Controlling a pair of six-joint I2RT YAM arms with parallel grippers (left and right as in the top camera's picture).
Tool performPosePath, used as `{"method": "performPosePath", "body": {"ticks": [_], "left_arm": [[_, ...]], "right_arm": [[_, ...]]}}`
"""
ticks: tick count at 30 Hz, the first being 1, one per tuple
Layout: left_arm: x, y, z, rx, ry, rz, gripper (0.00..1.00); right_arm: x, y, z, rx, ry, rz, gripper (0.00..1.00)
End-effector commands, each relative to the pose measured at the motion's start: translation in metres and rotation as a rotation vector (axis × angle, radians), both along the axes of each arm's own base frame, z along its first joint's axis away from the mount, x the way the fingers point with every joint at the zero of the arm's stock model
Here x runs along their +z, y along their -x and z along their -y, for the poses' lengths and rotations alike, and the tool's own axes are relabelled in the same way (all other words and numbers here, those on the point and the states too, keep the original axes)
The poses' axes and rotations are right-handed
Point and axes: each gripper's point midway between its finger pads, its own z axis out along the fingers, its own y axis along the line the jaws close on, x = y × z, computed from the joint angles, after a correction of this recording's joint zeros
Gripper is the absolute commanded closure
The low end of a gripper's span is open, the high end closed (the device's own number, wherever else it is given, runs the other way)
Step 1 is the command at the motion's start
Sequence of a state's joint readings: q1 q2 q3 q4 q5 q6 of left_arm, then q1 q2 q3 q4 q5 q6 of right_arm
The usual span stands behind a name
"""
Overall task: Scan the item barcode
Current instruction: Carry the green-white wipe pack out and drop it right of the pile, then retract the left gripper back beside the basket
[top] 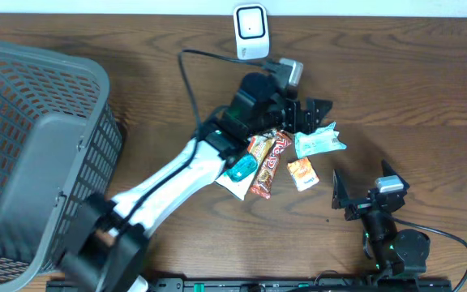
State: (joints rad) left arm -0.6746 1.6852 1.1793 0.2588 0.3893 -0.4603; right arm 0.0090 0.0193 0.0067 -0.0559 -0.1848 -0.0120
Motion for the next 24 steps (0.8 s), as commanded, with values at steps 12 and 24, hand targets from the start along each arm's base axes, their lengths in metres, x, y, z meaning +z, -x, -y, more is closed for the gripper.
{"method": "performPosePath", "body": {"ticks": [12, 24], "left_arm": [[0.146, -0.009, -0.118, 0.365, -0.116, 0.459, 0.01], [0.233, 0.013, -0.230, 0.603, -0.109, 0.672, 0.01]], "right_arm": [[-0.001, 0.000, -0.001, 0.005, 0.004, -0.003, 0.01], [-0.001, 0.000, -0.001, 0.005, 0.004, -0.003, 0.01]]}}
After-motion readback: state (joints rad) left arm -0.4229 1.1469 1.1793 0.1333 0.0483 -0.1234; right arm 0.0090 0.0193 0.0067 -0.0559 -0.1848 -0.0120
